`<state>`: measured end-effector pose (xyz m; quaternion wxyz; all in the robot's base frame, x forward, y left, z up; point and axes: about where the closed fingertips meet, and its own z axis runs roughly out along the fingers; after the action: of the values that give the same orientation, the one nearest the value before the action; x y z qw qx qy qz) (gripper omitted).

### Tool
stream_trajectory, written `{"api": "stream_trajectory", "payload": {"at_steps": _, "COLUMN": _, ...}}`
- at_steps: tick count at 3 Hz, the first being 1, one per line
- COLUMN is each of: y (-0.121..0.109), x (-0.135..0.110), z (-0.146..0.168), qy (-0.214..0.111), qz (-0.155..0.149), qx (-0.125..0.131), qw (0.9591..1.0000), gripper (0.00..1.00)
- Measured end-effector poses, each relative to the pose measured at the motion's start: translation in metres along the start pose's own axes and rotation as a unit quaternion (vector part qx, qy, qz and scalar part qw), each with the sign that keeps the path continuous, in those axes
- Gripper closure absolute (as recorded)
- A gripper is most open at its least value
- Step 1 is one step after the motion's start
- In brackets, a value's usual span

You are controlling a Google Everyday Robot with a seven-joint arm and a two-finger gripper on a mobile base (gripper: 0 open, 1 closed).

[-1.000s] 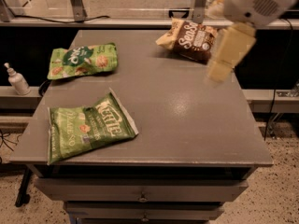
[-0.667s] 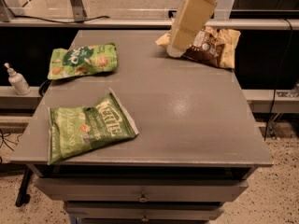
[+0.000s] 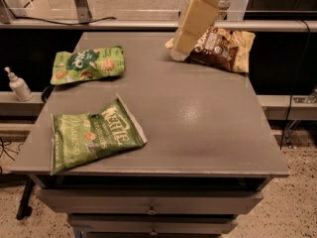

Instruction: Move green rice chip bag near brown chip bag

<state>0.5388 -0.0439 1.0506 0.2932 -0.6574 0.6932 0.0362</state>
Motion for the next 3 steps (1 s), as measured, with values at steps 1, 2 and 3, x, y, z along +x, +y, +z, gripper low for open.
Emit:
{"api": "stream_trajectory", "payload": {"at_steps": 1, "y": -0.013, "x": -0.021, "z": 0.036, "qy": -0.013, "qz": -0.018, "qx": 0.006, "qw": 0.9997, "gripper": 0.00}}
{"api": "stream_trajectory", "payload": {"at_steps": 2, "y": -0.030, "x": -0.041, "z": 0.081, "qy": -0.021, "qz": -0.039, "qx": 0.011, "qw": 0.9990, "gripper": 0.00}}
{"api": "stream_trajectory", "payload": {"at_steps": 3, "y": -0.041, "x": -0.061, "z": 0.131, "qy": -0.022, "qz": -0.052, "qx": 0.005, "qw": 0.9984, "gripper": 0.00}}
